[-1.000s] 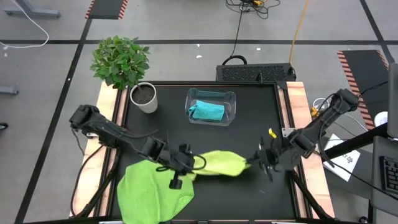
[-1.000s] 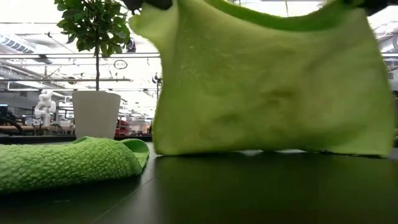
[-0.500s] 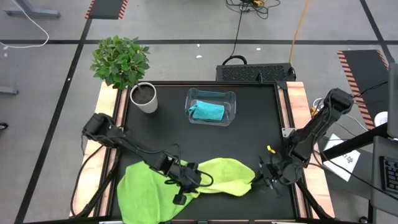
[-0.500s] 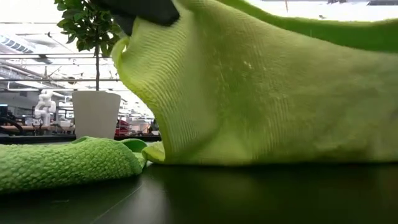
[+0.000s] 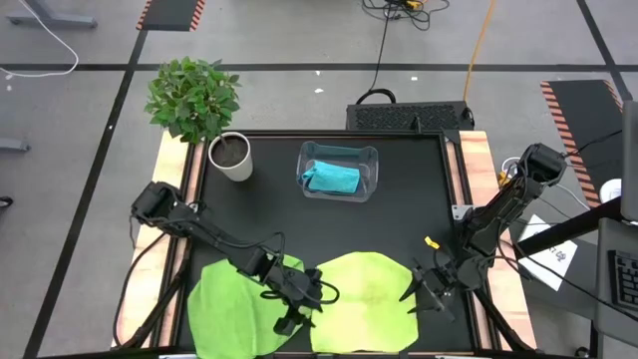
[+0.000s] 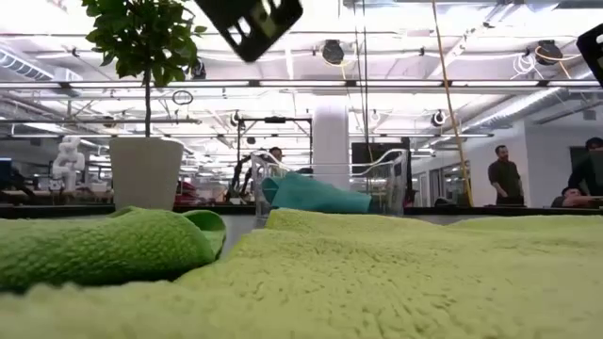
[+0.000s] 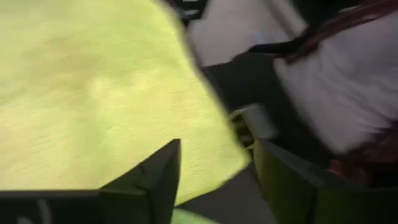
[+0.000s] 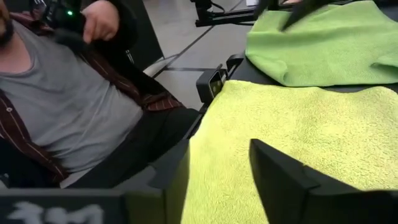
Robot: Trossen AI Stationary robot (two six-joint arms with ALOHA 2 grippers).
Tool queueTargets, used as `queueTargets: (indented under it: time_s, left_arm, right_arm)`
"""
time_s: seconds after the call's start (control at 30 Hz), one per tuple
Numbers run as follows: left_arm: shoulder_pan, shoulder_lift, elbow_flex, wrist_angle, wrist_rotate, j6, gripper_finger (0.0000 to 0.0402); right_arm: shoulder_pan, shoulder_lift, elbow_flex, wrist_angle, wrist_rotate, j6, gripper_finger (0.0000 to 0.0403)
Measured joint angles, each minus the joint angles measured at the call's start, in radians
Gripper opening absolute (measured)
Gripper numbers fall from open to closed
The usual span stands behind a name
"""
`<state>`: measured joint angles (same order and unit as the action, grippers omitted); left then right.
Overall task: Fold microfiber towels
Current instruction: Fold the light green towel
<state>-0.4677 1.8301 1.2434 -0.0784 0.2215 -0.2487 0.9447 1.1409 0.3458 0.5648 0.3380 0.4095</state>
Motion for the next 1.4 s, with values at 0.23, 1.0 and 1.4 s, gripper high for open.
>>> queueTargets:
  time_s: [0.23, 1.0, 1.4]
  left_arm:
    - [0.082, 0.0, 0.0, -0.188, -0.245, -0.074, 0.0267]
    - [0.186, -0.085, -0.477, 0.436, -0.163, -0.366, 0.0261]
    - [0.147, -0.099, -0.58, 0.563, -0.161, -0.516, 0.0242]
  right_arm:
    - [-0.036, -0.029, 0.0, -0.034, 0.133, 0.032, 0.0195]
    - [-0.086, -0.061, 0.0, -0.338, 0.132, 0.384, 0.0164]
    - [-0.085, -0.091, 0.0, -0.451, 0.129, 0.511, 0.0164]
